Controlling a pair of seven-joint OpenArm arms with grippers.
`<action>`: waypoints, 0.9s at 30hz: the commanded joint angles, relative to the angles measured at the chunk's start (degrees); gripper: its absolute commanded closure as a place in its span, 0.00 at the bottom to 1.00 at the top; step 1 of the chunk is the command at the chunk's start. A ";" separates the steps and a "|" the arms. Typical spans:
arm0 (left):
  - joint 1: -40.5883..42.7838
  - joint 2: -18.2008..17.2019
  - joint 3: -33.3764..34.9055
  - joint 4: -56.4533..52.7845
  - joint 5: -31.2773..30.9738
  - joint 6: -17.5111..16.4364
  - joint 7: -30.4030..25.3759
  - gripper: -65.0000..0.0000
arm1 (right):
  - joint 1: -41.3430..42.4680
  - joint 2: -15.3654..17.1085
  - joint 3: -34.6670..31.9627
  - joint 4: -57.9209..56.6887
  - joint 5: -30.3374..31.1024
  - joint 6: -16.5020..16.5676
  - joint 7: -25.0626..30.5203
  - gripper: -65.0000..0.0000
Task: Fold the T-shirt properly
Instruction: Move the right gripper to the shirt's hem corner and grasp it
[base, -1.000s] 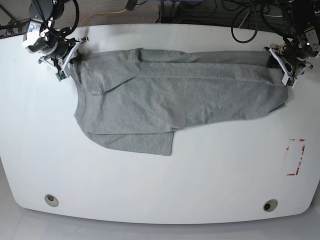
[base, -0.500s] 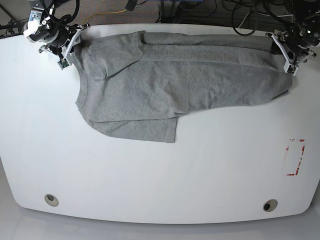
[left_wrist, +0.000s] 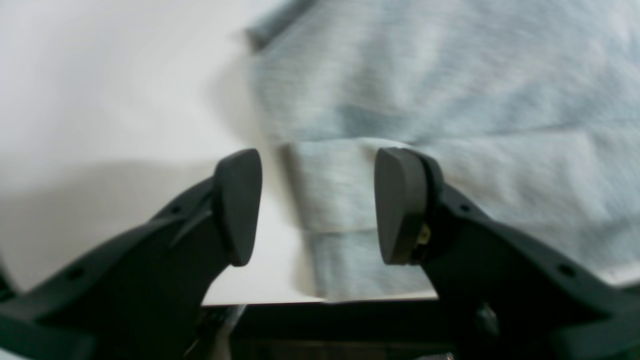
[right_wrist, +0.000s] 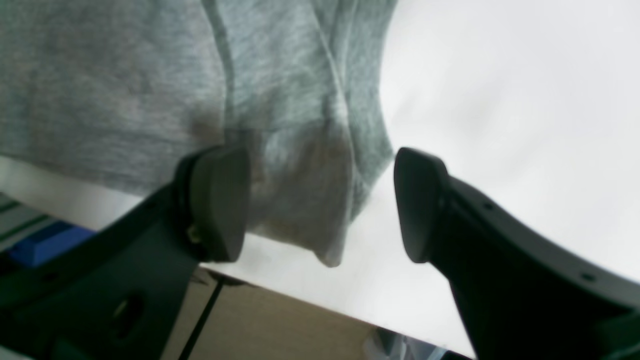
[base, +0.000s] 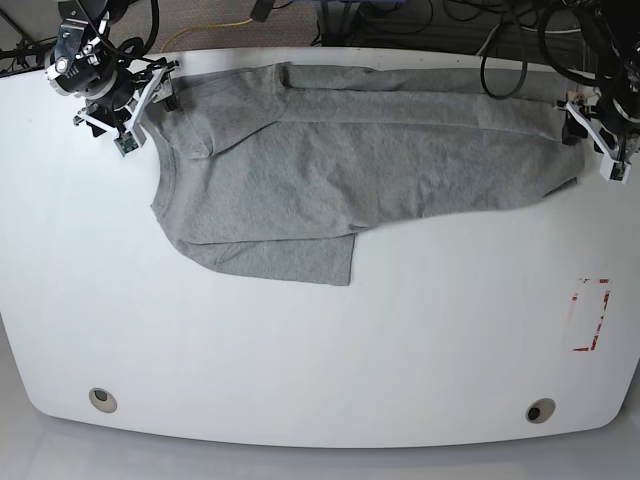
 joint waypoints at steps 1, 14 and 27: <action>-2.26 -1.06 -0.69 0.85 0.80 -0.06 -0.89 0.48 | 1.71 0.80 1.44 0.94 0.21 0.03 0.61 0.34; -18.34 -1.06 3.71 -13.48 16.54 -0.06 -3.35 0.49 | 20.18 1.24 1.26 -11.72 -0.49 0.03 0.61 0.34; -20.81 -1.15 5.11 -18.66 17.15 -0.06 -8.19 0.49 | 37.41 1.33 0.82 -30.27 -1.28 0.03 2.01 0.34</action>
